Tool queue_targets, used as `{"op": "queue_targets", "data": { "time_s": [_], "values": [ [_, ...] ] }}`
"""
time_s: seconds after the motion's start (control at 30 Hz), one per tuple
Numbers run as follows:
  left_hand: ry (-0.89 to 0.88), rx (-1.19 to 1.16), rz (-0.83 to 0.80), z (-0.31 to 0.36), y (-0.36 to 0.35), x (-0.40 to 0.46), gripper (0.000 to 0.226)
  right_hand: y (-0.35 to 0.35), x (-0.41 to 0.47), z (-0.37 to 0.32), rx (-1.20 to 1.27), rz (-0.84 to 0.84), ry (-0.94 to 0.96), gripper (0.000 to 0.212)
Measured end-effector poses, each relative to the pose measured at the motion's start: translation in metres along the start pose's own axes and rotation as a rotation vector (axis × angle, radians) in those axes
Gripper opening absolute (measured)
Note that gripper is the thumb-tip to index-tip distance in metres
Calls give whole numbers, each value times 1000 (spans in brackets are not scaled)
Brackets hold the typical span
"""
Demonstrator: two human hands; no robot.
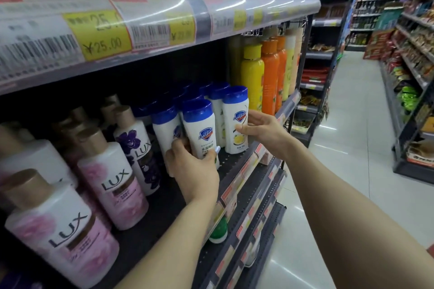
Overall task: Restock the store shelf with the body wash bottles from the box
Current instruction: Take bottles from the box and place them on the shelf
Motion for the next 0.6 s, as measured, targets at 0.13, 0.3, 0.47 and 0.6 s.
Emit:
{"op": "queue_targets", "data": {
  "time_s": [0.13, 0.3, 0.47, 0.6],
  "values": [
    [56, -71, 26, 0, -7, -6, 48, -2, -5, 1, 27, -44, -24, 54],
    [61, -108, 58, 1, -17, -8, 51, -13, -8, -3, -139, 62, 15, 56],
    [62, -153, 83, 1, -25, -7, 53, -16, -8, -7, -243, 126, 74, 50],
    [88, -188, 85, -2, -31, -5, 55, -15, -12, -10, -261, 125, 77, 43]
  ]
}}
Point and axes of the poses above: each hand's wrist, its own x-axis towards the middle knuckle, its own y-axis out of the back of the hand, z = x × y, the point moved 5 cm from there along x, towards the middle knuckle, and after that the axes turned 5 degrees about y, right-handed, at the moved point
